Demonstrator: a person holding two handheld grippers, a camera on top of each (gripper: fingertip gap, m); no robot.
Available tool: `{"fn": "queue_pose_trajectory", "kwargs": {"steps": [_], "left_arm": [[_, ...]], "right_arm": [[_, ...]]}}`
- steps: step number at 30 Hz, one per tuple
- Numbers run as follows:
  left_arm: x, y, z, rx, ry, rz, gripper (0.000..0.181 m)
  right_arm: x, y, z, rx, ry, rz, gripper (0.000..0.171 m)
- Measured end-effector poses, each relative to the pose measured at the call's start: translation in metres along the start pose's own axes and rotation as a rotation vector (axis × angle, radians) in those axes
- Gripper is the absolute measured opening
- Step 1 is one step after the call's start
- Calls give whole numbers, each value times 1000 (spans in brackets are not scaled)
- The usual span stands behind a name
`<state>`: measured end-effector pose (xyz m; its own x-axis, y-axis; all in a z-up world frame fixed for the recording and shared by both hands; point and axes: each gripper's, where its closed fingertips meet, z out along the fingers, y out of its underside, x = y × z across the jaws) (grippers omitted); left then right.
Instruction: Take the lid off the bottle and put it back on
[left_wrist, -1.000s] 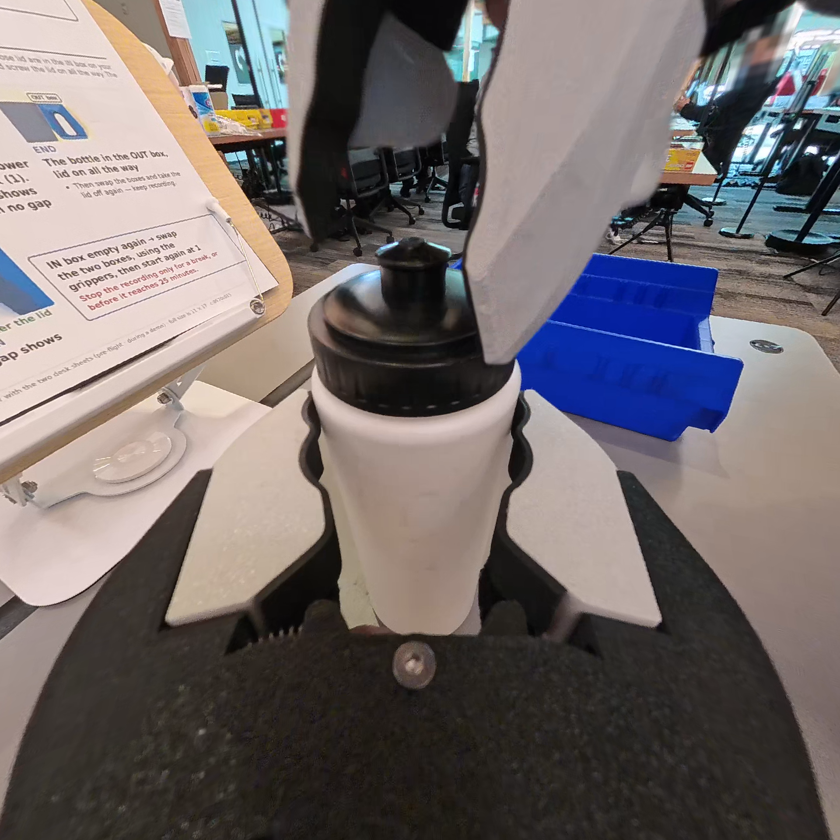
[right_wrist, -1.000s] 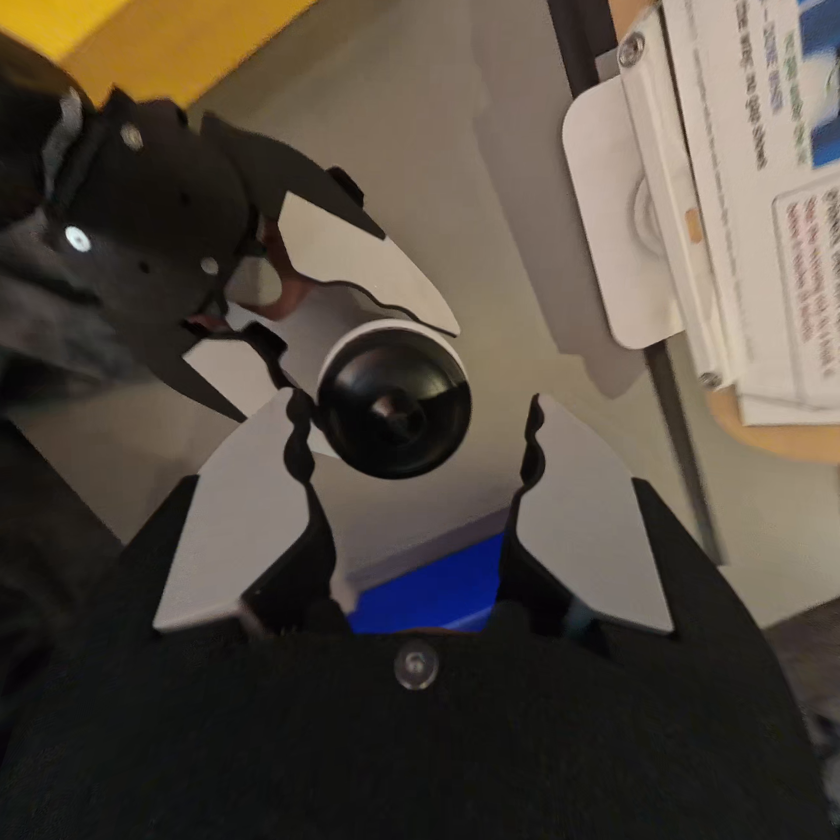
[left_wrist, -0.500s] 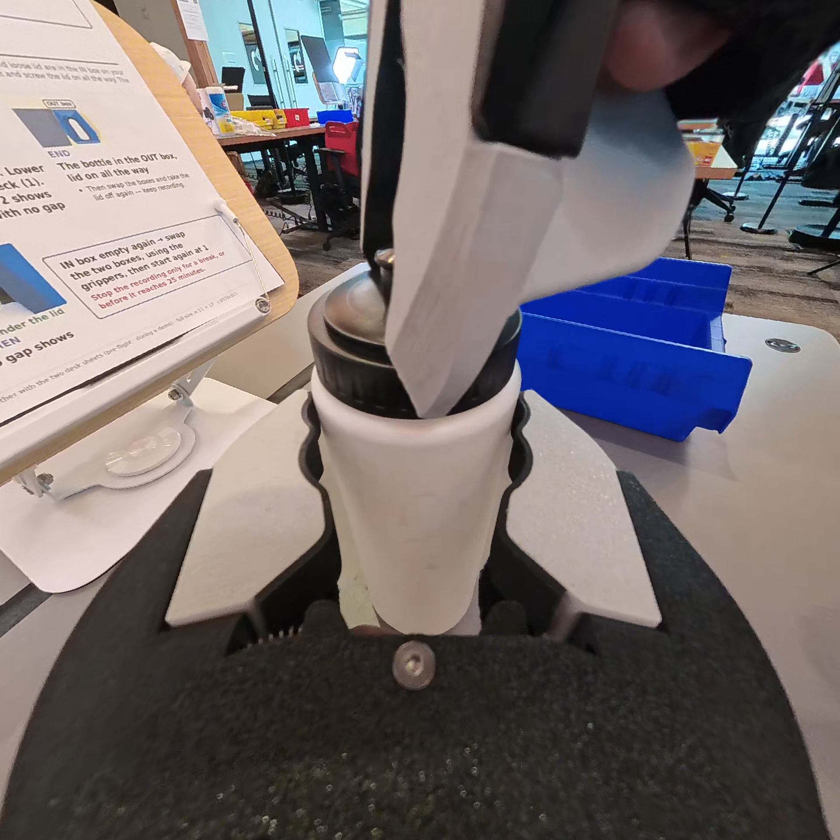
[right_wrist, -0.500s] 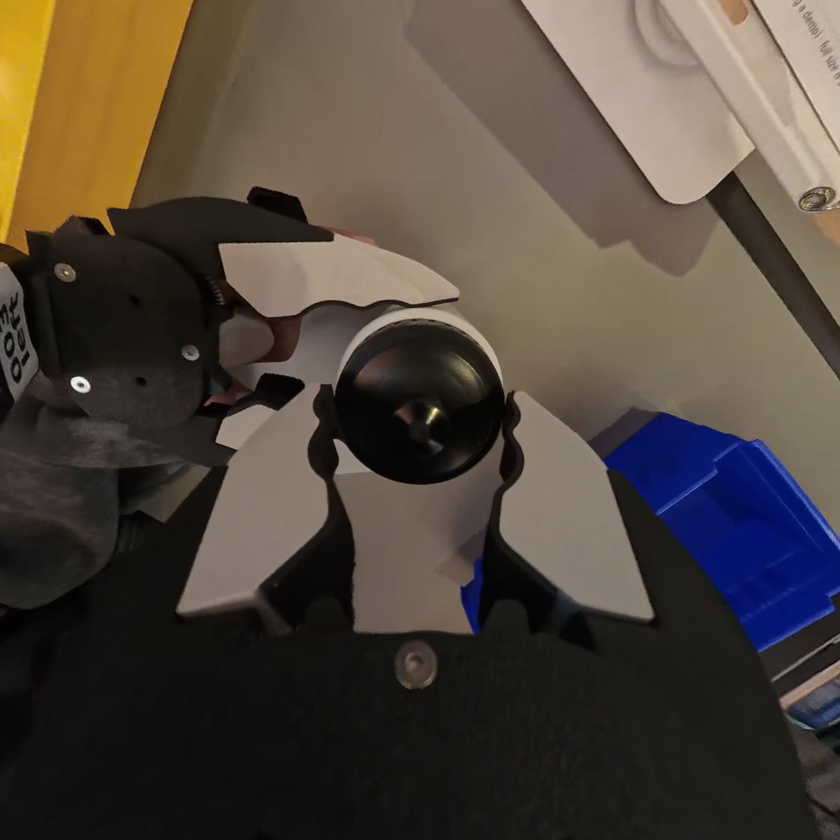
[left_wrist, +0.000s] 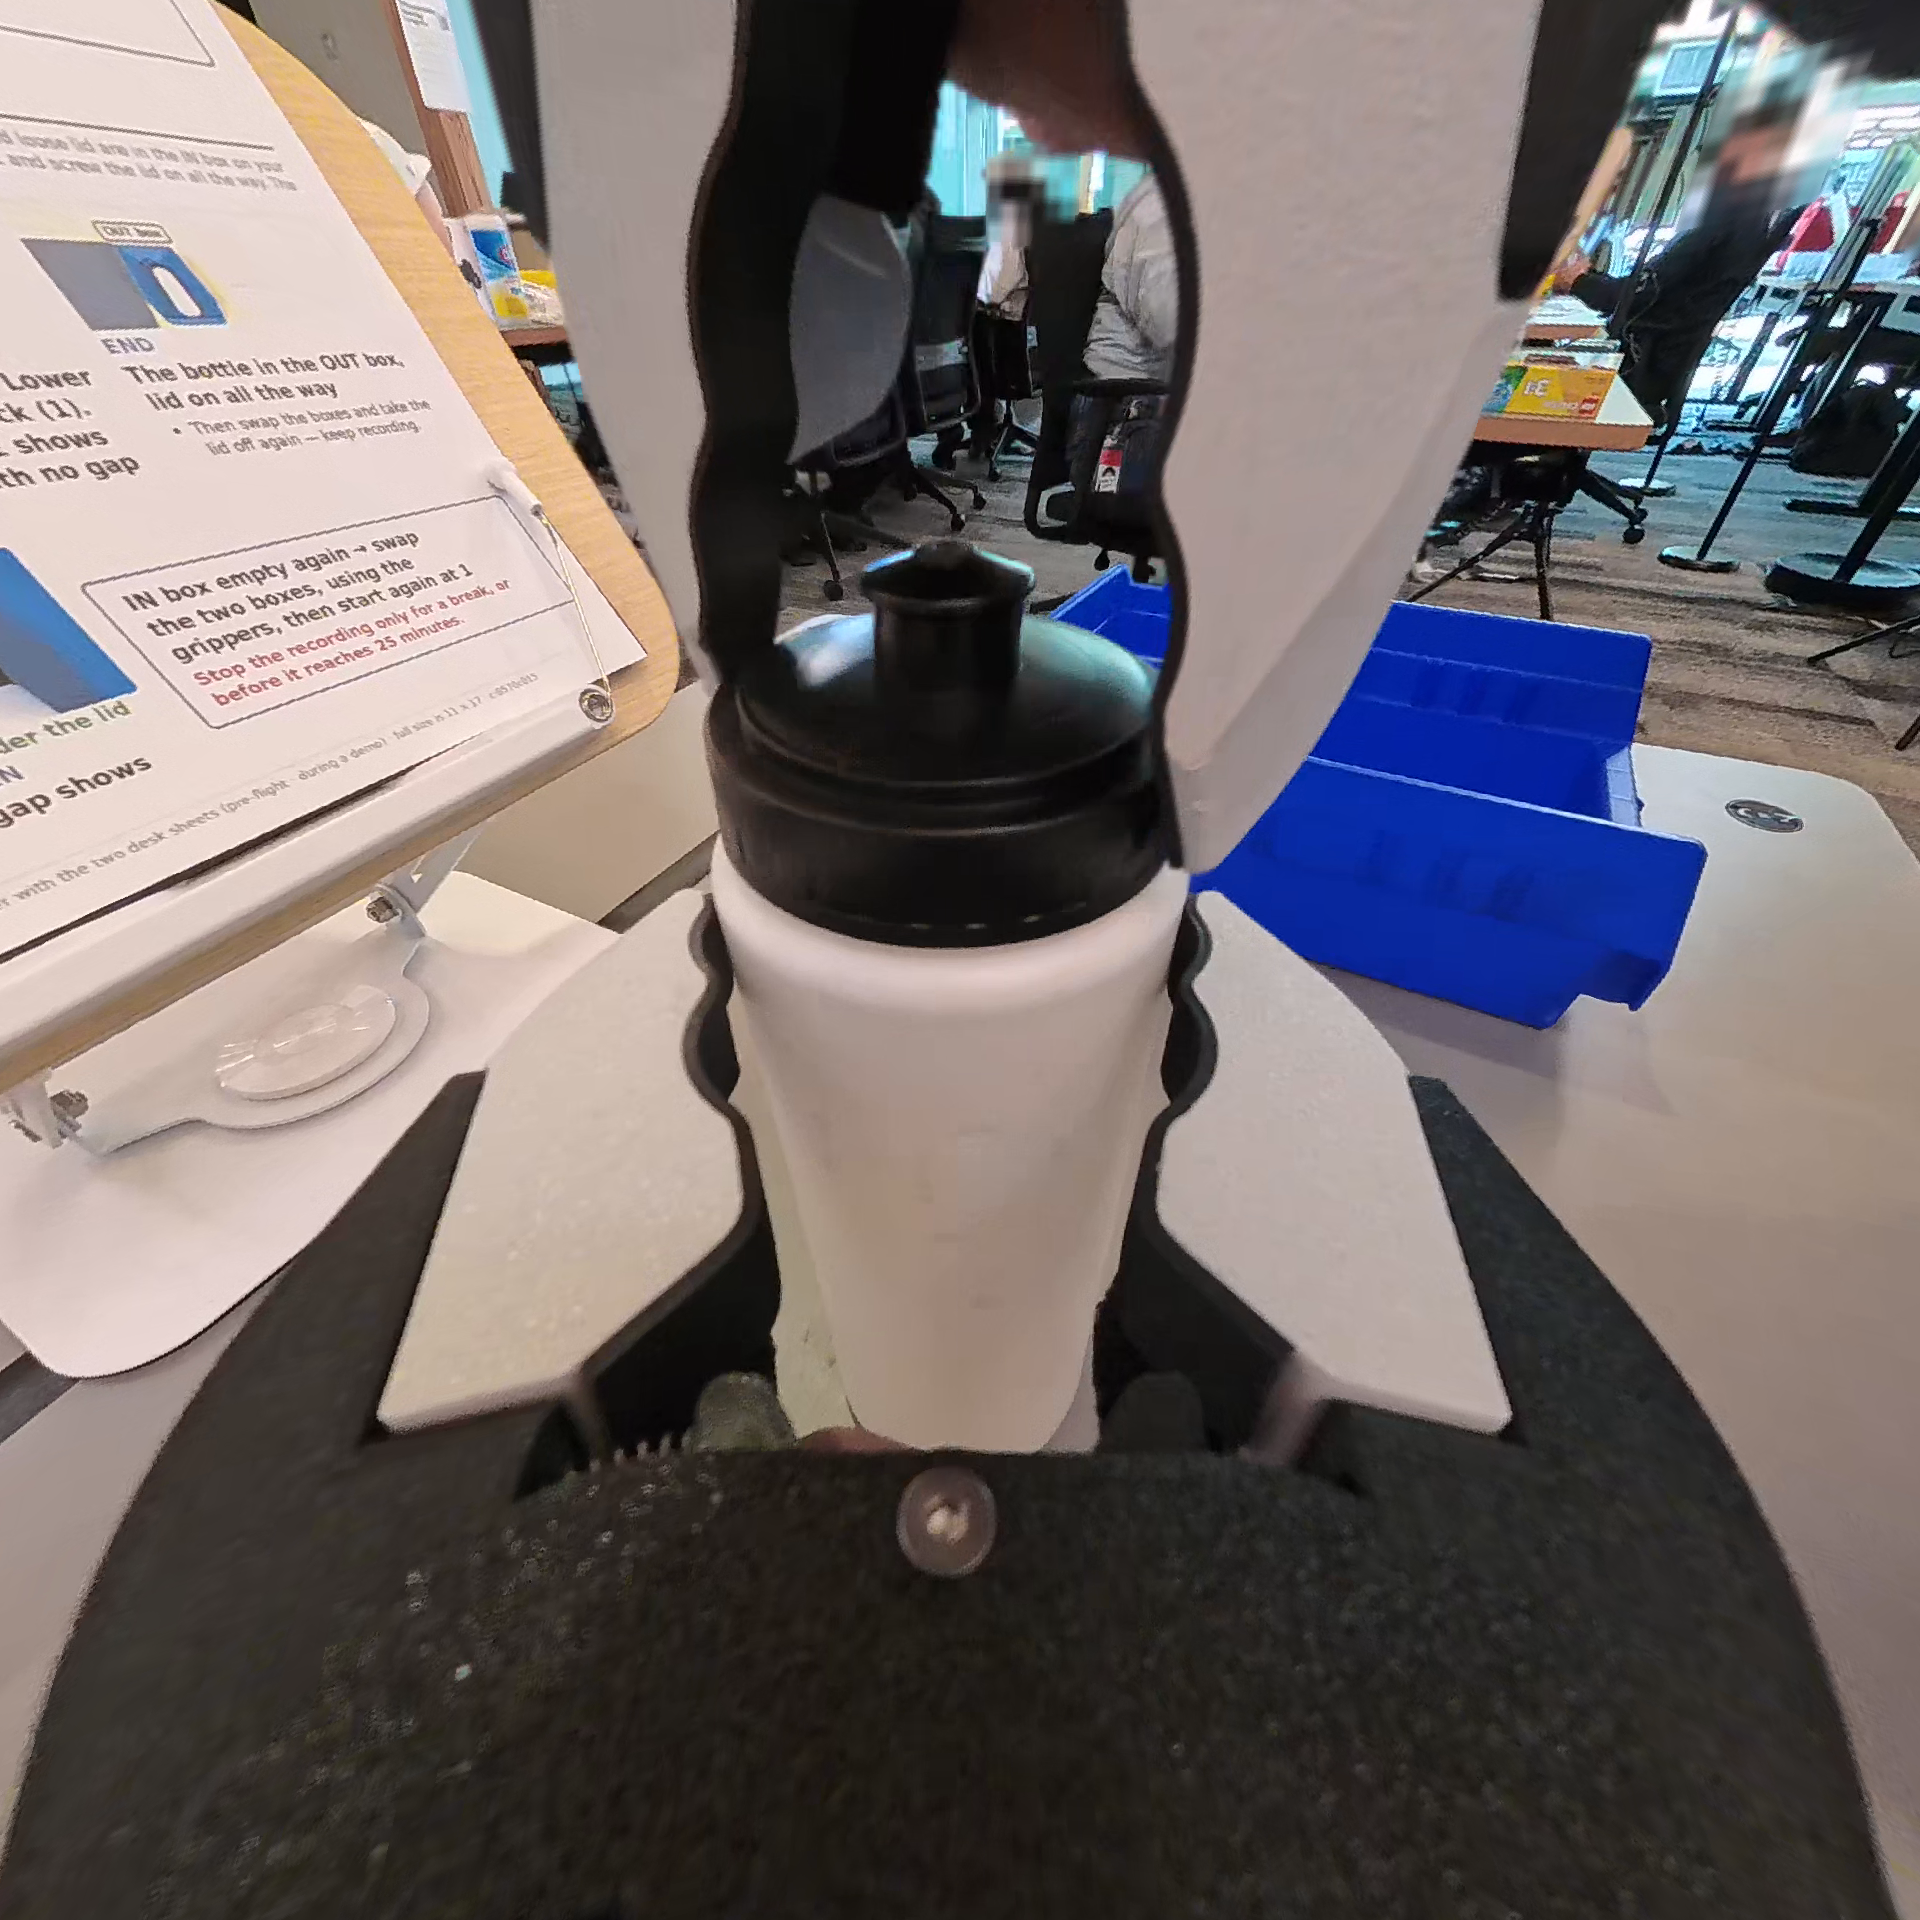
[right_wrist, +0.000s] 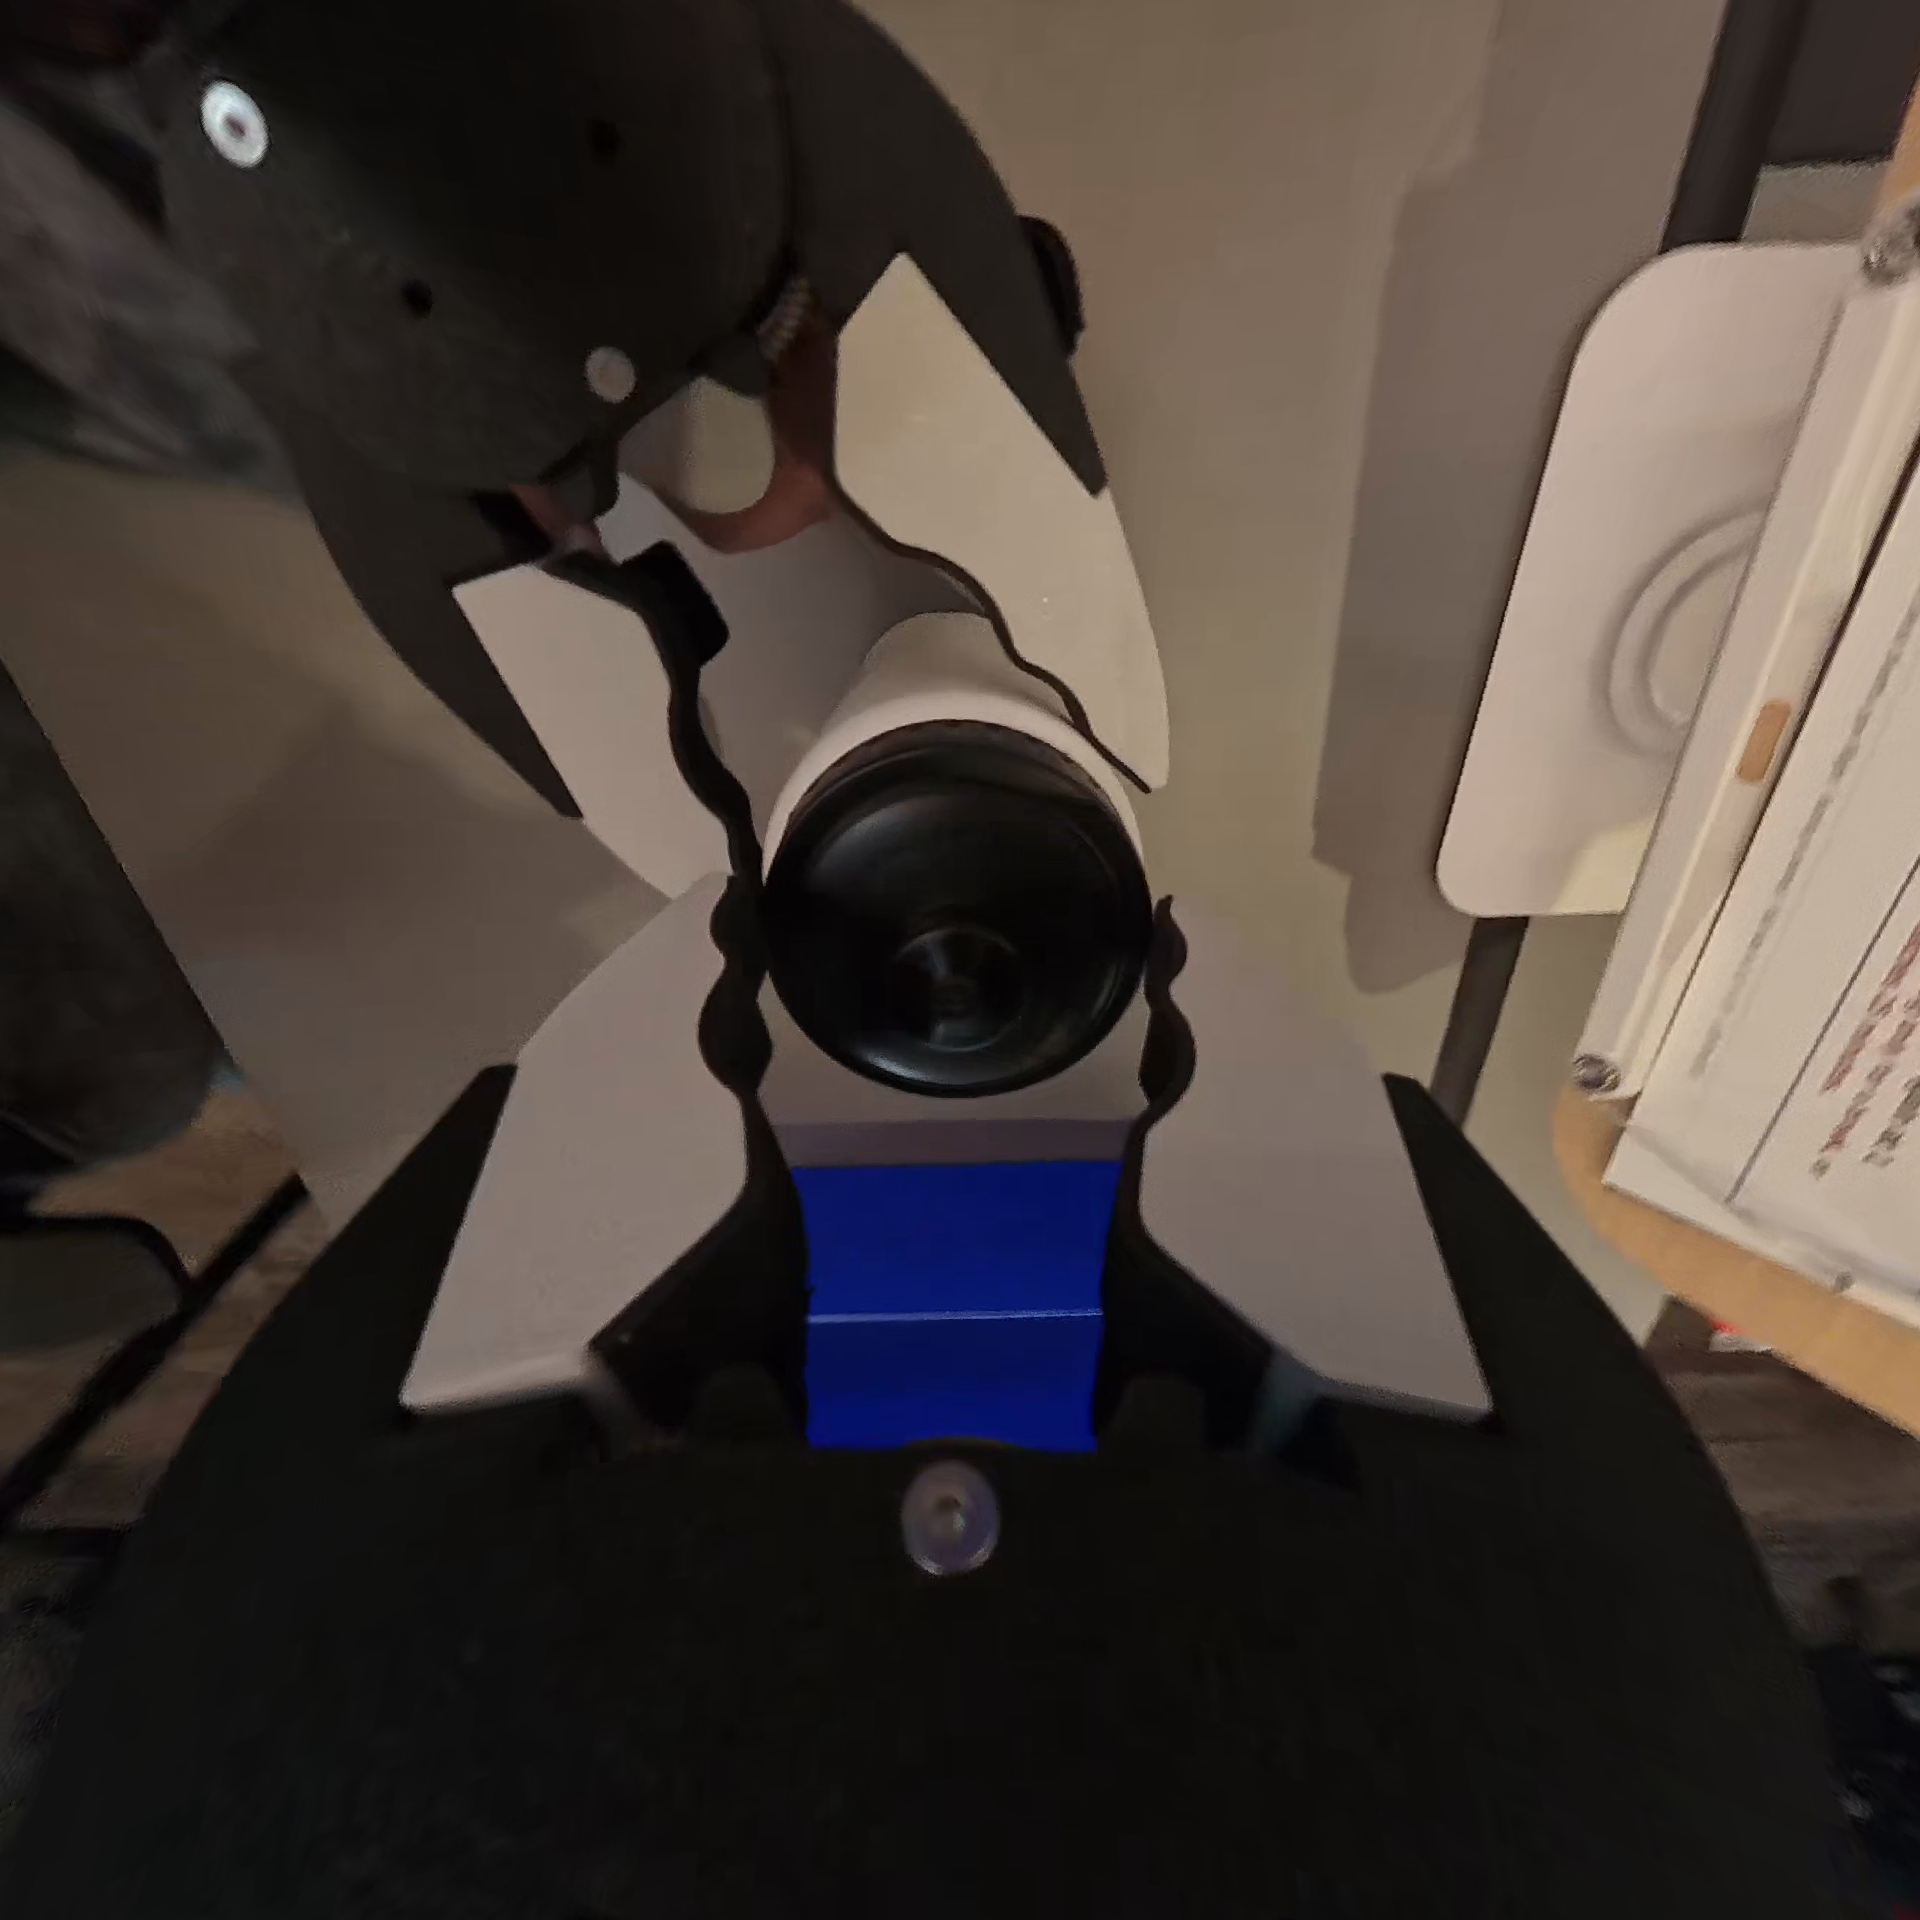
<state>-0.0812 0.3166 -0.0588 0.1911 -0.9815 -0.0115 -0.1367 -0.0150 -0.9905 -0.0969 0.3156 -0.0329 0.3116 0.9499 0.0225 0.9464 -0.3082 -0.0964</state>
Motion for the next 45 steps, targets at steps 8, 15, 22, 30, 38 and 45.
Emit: {"fn": "queue_pose_trajectory", "kwargs": {"steps": [8, 15, 22, 30, 38, 45], "left_arm": [[-1, 0, 2, 15, 25, -10, 81], [1, 0, 2, 19, 38, -11, 81], [2, -1, 4, 30, 10, -22, 81], [5, -1, 5, 2, -140, -23, 81], [10, -1, 3, 19, -94, -4, 80], [13, -1, 2, 20, -80, 13, 80]], "right_arm": [[0, -5, 0, -23, -16, -480, 69], [-13, -11, 1, -46, -71, -881, 57], [-11, -22, -20, 135, -105, -440, 82], [5, 6, -1, 206, 153, 301, 88], [-10, 9, 6, 182, 107, 548, 75], [-15, 12, 6, 88, 77, 333, 75]]}}
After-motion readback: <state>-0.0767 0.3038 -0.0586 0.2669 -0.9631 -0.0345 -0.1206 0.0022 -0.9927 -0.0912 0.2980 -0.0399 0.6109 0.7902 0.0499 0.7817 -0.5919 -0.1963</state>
